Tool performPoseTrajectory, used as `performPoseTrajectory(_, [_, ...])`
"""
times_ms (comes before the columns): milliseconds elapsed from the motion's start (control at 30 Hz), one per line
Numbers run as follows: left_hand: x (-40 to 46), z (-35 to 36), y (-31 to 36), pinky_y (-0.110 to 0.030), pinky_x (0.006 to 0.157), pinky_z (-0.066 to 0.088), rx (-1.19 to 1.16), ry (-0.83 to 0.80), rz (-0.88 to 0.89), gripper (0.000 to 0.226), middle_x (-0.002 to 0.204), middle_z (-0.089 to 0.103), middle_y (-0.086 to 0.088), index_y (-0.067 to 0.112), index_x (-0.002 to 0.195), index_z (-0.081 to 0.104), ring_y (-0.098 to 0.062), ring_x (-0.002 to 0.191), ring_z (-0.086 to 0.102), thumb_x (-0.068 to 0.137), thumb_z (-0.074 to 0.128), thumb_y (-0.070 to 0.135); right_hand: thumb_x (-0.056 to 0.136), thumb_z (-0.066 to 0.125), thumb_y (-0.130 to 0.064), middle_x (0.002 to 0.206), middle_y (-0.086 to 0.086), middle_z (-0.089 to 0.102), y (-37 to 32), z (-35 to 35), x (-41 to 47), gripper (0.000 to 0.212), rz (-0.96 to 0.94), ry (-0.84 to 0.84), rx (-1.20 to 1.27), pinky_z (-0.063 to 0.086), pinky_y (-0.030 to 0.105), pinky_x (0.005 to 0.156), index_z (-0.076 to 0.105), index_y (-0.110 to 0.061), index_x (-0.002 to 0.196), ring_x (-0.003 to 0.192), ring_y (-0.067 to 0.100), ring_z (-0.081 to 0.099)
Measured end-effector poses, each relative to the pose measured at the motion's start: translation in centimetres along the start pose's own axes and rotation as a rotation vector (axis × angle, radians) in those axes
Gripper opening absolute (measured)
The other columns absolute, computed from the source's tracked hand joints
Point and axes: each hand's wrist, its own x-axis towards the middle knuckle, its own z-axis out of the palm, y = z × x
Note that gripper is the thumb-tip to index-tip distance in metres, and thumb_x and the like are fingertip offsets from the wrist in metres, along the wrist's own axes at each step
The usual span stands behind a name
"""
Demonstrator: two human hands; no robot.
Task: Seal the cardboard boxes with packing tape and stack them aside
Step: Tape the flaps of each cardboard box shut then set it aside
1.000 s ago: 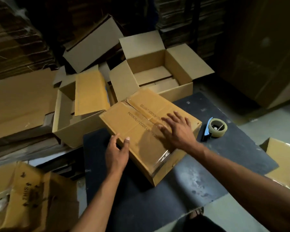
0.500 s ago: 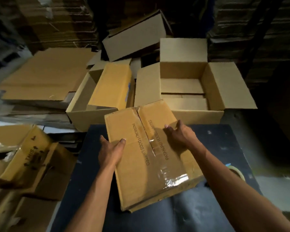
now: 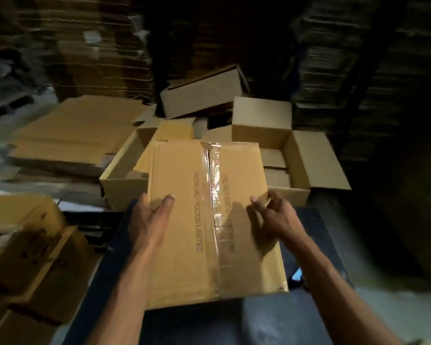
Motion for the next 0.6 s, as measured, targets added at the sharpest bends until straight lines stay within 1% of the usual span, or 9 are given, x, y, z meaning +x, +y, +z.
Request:
performPoseTrajectory(100, [-3.4, 0.7, 3.7, -0.038, 0.082, 0.046, -0.066, -0.057, 0.204, 0.047, 0.1, 0.06, 0.009, 0.028, 0.134, 0.053, -0.024, 0.095, 0.061, 0.095, 0.068, 0.049, 0.093, 0.067, -0.056, 0.121, -0.005, 0.064, -0.3, -3.1, -4.4, 0.056, 0.021, 0.17, 0.1, 0.048, 0.031, 0.086, 0.054, -0.029, 0.141, 0.106, 0.016, 0.061])
performPoseTrajectory(167, [-5.0, 2.0, 5.2, -0.032, 0.076, 0.044, -0.141, -0.159, 0.295, 0.051, 0.098, 0.061, 0.007, 0.024, 0.14, 0.053, -0.023, 0.091, 0.062, 0.095, 0.07, 0.043, 0.092, 0.07, -0.055, 0.126, -0.009, 0.062, 0.4, -6.1, -7.6, 0.064, 0.024, 0.282, 0.145, 0.049, 0.031, 0.094, 0.05, -0.029, 0.147, 0.116, 0.013, 0.061])
performPoseTrajectory(200, [-5.7, 2.8, 6.0, -0.032, 0.077, 0.047, -0.175, -0.205, 0.332, 0.05, 0.102, 0.064, 0.003, 0.027, 0.135, 0.056, -0.026, 0.094, 0.064, 0.092, 0.071, 0.047, 0.092, 0.07, -0.055, 0.13, -0.011, 0.062, 1.0, -7.8, -9.2, 0.066, 0.015, 0.326, 0.163, 0.05, 0.033, 0.099, 0.049, -0.029, 0.149, 0.119, 0.012, 0.06])
performPoseTrajectory(233, [-6.7, 3.5, 6.9, -0.037, 0.083, 0.052, -0.188, -0.257, 0.356, 0.047, 0.109, 0.067, 0.0, 0.032, 0.128, 0.06, -0.029, 0.099, 0.065, 0.088, 0.071, 0.053, 0.091, 0.071, -0.055, 0.133, -0.012, 0.062, 1.6, -9.6, -11.1, 0.067, 0.007, 0.368, 0.186, 0.051, 0.035, 0.102, 0.049, -0.03, 0.149, 0.121, 0.011, 0.061])
performPoseTrajectory(300, [-9.3, 5.4, 8.5, -0.046, 0.091, 0.053, -0.206, -0.373, 0.411, 0.047, 0.117, 0.069, -0.002, 0.032, 0.124, 0.062, -0.029, 0.103, 0.065, 0.087, 0.069, 0.06, 0.091, 0.071, -0.055, 0.132, -0.014, 0.066, 3.0, -13.1, -14.9, 0.062, -0.009, 0.45, 0.233, 0.053, 0.036, 0.103, 0.052, -0.035, 0.146, 0.116, 0.006, 0.065])
performPoseTrajectory(367, [-12.4, 7.5, 9.7, -0.044, 0.087, 0.052, -0.242, -0.495, 0.489, 0.044, 0.115, 0.07, -0.002, 0.028, 0.125, 0.064, -0.026, 0.101, 0.065, 0.091, 0.067, 0.056, 0.092, 0.072, -0.051, 0.124, -0.013, 0.072, 4.7, -16.3, -18.9, 0.051, -0.02, 0.557, 0.266, 0.056, 0.037, 0.101, 0.06, -0.034, 0.139, 0.11, 0.004, 0.069])
performPoseTrajectory(433, [-15.9, 9.5, 11.1, -0.047, 0.086, 0.054, -0.239, -0.622, 0.533, 0.045, 0.108, 0.071, 0.002, 0.031, 0.12, 0.065, -0.025, 0.098, 0.067, 0.086, 0.065, 0.06, 0.093, 0.073, -0.048, 0.12, -0.01, 0.075, 6.6, -19.0, -22.5, 0.045, -0.018, 0.678, 0.286, 0.056, 0.041, 0.101, 0.064, -0.03, 0.134, 0.11, 0.008, 0.071])
performPoseTrajectory(533, [-20.7, 13.3, 12.4, -0.044, 0.084, 0.056, -0.263, -0.839, 0.532, 0.04, 0.104, 0.072, 0.009, 0.035, 0.119, 0.064, -0.018, 0.097, 0.069, 0.086, 0.067, 0.058, 0.09, 0.072, -0.057, 0.122, -0.012, 0.074, 9.6, -22.4, -27.6, 0.049, 0.024, 0.85, 0.268, 0.056, 0.045, 0.102, 0.063, -0.036, 0.134, 0.114, 0.01, 0.07])
performPoseTrajectory(600, [-23.9, 16.2, 12.8, -0.048, 0.087, 0.058, -0.263, -0.95, 0.545, 0.045, 0.106, 0.074, 0.008, 0.036, 0.119, 0.065, -0.019, 0.099, 0.07, 0.082, 0.068, 0.061, 0.09, 0.07, -0.06, 0.123, -0.014, 0.073, 11.8, -24.3, -30.9, 0.05, 0.055, 0.941, 0.255, 0.057, 0.046, 0.099, 0.061, -0.039, 0.135, 0.113, 0.009, 0.07])
